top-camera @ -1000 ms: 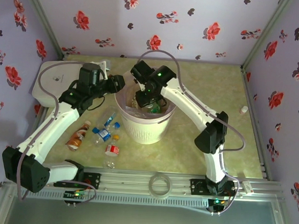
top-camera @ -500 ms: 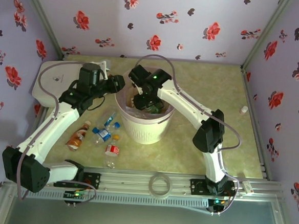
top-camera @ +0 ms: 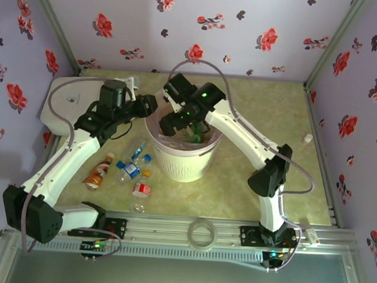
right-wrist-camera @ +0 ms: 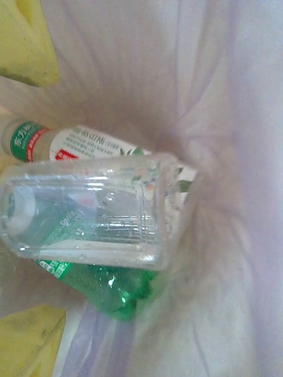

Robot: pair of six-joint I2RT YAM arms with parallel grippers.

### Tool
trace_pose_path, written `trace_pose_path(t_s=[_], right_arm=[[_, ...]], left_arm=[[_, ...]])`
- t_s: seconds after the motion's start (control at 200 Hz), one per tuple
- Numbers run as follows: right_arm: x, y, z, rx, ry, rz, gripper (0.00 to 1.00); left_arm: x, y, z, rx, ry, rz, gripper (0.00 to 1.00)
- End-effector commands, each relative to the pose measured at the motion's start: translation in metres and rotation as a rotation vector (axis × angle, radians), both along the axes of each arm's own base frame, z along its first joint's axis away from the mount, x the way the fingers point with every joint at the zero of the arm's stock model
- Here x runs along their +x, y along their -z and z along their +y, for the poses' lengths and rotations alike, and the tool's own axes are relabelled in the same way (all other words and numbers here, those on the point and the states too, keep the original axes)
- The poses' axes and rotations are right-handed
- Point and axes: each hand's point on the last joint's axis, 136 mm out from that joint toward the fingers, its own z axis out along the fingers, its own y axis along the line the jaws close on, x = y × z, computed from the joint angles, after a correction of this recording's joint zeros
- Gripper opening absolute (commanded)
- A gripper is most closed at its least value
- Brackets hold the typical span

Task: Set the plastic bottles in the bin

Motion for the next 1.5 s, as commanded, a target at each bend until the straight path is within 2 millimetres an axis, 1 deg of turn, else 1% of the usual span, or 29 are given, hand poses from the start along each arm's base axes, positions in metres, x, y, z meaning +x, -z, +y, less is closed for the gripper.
trace_pose_path(t_s=[0.0, 0.075, 0.16, 0.28, 0.345, 0.375, 0.465, 0.51, 0.545, 0.585, 0.66, 0.76, 0.835, 0.88, 0.93, 0.985, 1.005, 1.12, 1.135, 1.21, 1.305, 1.36, 1.495], right_arm=[[-0.008, -0.045, -0.013, 0.024, -0.024, -0.089, 0.99], [-0.009, -0.051, -0.018, 0.012, -0.028, -0.105, 0.99], [-0.011, -0.061, -0.019, 0.033, -0.032, -0.119, 0.99], [-0.013, -0.090, -0.027, 0.078, -0.022, -0.184, 0.99], [-0.013, -0.108, -0.037, 0.098, -0.010, -0.240, 0.98], [-0.014, -0.113, -0.041, 0.097, -0.005, -0.259, 0.98], [-0.015, -0.134, -0.069, 0.074, 0.057, -0.337, 0.97], [-0.017, -0.140, -0.084, 0.056, 0.092, -0.364, 0.97], [-0.015, -0.146, -0.103, 0.023, 0.150, -0.402, 0.97], [-0.014, -0.148, -0.124, -0.012, 0.213, -0.424, 0.96], [-0.014, -0.144, -0.162, -0.044, 0.327, -0.421, 0.95], [-0.019, -0.123, -0.209, -0.034, 0.460, -0.337, 0.93], [-0.027, -0.101, -0.246, -0.088, 0.564, -0.278, 0.91], [-0.035, -0.084, -0.266, -0.132, 0.621, -0.213, 0.90], [-0.046, -0.065, -0.282, -0.176, 0.672, -0.131, 0.89], [-0.058, -0.046, -0.294, -0.231, 0.710, -0.053, 0.89], [-0.061, -0.042, -0.297, -0.243, 0.718, -0.039, 0.89], [-0.082, -0.001, -0.308, -0.316, 0.767, 0.103, 0.88], [-0.086, 0.006, -0.305, -0.302, 0.767, 0.140, 0.87], [-0.100, 0.036, -0.303, -0.311, 0.787, 0.258, 0.86], [-0.116, 0.070, -0.308, -0.404, 0.798, 0.380, 0.87], [-0.121, 0.085, -0.309, -0.457, 0.788, 0.432, 0.88], [-0.118, 0.116, -0.310, -0.517, 0.761, 0.469, 0.90]], left_arm=[[0.002, 0.016, 0.007, 0.024, -0.023, 0.037, 0.39], [0.002, 0.014, 0.007, 0.022, -0.022, 0.033, 0.39], [0.002, 0.015, 0.007, 0.024, -0.022, 0.033, 0.39], [0.002, 0.017, 0.007, 0.023, -0.025, 0.041, 0.39], [0.002, 0.017, 0.007, 0.025, -0.023, 0.040, 0.39], [0.001, 0.016, 0.007, 0.027, -0.021, 0.038, 0.39], [0.002, 0.016, 0.008, 0.028, -0.021, 0.035, 0.39], [0.002, 0.014, 0.007, 0.026, -0.021, 0.033, 0.39], [0.002, 0.014, 0.007, 0.027, -0.020, 0.032, 0.39], [0.002, 0.015, 0.007, 0.029, -0.020, 0.033, 0.39], [0.003, 0.015, 0.007, 0.030, -0.020, 0.033, 0.39], [0.003, 0.015, 0.007, 0.028, -0.019, 0.033, 0.39], [0.003, 0.013, 0.007, 0.026, -0.020, 0.026, 0.39], [0.004, 0.012, 0.007, 0.024, -0.021, 0.024, 0.39], [0.004, 0.010, 0.007, 0.024, -0.020, 0.021, 0.39], [0.004, 0.011, 0.006, 0.024, -0.020, 0.026, 0.39], [0.004, 0.011, 0.006, 0.025, -0.020, 0.028, 0.39], [0.004, 0.011, 0.006, 0.020, -0.023, 0.028, 0.39], [0.004, 0.011, 0.006, 0.020, -0.023, 0.028, 0.39], [0.004, 0.010, 0.006, 0.011, -0.026, 0.023, 0.39], [0.003, 0.009, 0.007, 0.005, -0.027, 0.014, 0.39], [0.003, 0.012, 0.007, 0.006, -0.028, 0.017, 0.39], [0.004, 0.017, 0.006, 0.002, -0.031, 0.026, 0.39]])
